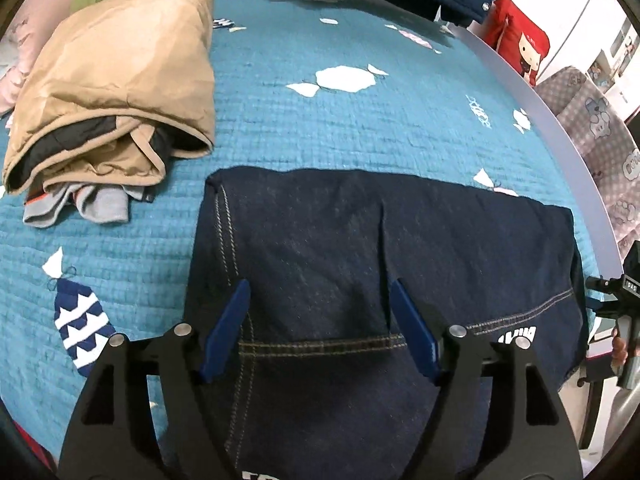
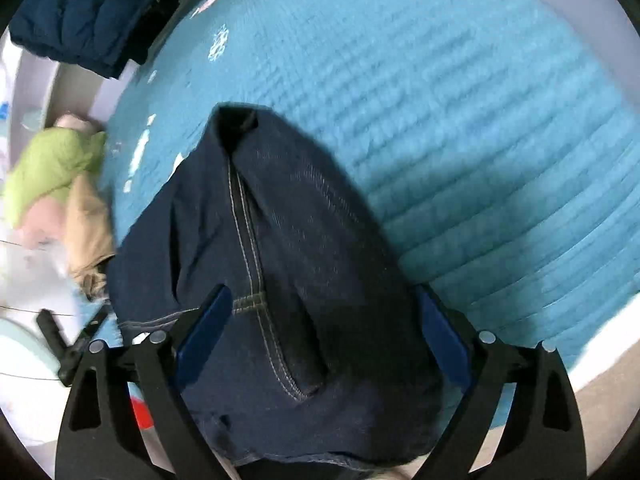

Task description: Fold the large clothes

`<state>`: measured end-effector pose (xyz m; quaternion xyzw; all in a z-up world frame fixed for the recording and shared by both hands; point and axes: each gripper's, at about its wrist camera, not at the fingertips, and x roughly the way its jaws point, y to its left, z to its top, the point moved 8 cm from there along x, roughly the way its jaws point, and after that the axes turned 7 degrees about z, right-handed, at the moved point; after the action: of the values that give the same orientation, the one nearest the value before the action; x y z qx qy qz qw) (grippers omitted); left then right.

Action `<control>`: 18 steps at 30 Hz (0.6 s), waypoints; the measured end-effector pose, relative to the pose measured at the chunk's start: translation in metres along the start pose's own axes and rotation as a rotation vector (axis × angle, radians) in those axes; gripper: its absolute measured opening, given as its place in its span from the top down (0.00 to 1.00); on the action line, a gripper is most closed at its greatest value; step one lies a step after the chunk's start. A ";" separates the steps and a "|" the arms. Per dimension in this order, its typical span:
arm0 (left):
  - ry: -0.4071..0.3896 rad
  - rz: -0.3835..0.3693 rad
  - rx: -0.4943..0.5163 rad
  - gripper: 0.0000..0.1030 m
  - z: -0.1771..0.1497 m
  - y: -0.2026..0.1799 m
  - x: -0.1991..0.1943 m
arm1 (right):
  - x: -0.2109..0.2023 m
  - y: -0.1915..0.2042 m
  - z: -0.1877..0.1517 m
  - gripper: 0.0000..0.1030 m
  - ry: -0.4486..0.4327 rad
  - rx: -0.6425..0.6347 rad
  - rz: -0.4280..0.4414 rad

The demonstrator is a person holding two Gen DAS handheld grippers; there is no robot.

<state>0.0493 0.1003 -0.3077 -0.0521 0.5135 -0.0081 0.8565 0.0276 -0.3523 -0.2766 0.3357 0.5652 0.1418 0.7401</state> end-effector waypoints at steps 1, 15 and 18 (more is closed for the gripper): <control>0.002 0.004 0.002 0.28 -0.001 -0.002 -0.001 | -0.002 0.005 -0.003 0.15 0.012 0.017 0.076; -0.017 0.076 0.030 0.27 0.000 -0.017 -0.008 | 0.032 0.011 -0.001 0.59 -0.005 0.163 0.133; -0.018 0.087 0.047 0.27 0.001 -0.020 -0.008 | 0.034 0.025 -0.004 0.57 -0.009 0.065 0.041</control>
<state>0.0472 0.0805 -0.2986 -0.0095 0.5073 0.0176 0.8615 0.0393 -0.3121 -0.2860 0.3720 0.5591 0.1369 0.7282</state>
